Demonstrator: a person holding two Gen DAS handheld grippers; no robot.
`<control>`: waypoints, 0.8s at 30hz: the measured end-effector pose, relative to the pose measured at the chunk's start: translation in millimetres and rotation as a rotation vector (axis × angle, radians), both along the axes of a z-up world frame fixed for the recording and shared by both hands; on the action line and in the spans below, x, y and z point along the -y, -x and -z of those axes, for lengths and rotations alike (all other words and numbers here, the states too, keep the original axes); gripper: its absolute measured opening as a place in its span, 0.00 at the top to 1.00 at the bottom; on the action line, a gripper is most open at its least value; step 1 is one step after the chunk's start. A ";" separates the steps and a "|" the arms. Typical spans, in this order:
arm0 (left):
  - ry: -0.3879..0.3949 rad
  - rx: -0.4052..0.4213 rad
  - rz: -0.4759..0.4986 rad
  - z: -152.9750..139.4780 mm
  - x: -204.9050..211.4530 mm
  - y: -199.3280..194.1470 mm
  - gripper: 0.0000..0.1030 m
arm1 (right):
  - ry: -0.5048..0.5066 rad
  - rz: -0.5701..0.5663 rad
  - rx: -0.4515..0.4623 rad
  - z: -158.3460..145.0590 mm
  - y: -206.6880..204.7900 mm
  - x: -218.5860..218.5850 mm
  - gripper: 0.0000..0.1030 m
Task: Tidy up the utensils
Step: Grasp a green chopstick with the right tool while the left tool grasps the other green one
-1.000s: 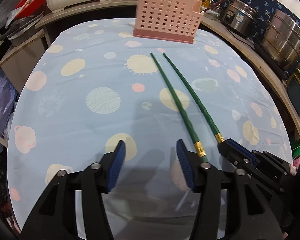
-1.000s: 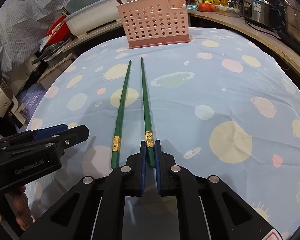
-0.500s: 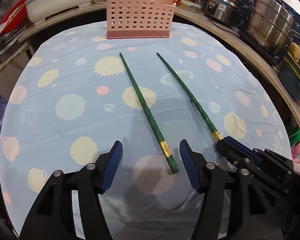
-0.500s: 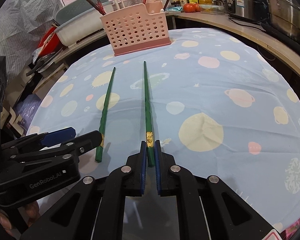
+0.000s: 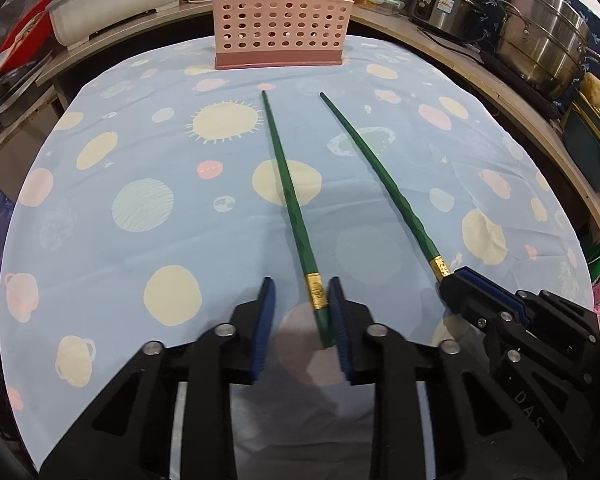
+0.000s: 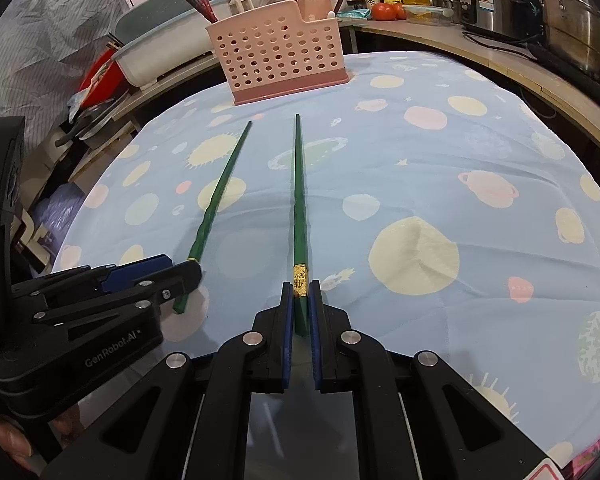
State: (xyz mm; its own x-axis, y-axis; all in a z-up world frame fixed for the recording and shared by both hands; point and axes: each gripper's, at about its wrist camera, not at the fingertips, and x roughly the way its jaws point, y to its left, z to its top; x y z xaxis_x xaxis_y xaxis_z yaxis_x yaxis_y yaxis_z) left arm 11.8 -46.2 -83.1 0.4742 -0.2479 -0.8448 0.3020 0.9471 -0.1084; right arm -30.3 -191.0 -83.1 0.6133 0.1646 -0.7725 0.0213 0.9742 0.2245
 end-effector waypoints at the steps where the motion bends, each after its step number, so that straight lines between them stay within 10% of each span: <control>1: 0.005 -0.003 -0.002 0.2 -1.4 -0.2 0.85 | -0.001 0.000 0.000 0.0 0.0 0.0 0.93; 24: 0.065 0.051 -0.035 -36.0 -18.9 5.9 0.93 | -0.028 0.019 0.080 -35.8 9.2 7.8 0.93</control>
State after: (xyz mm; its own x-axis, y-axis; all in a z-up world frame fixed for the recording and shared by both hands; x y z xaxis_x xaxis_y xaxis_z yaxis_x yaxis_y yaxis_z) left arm 5.9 -27.3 -47.0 0.5259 -0.2836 -0.8019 0.2756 0.9487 -0.1548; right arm -39.5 -198.8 -47.3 0.6763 0.1735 -0.7159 0.0203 0.9671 0.2536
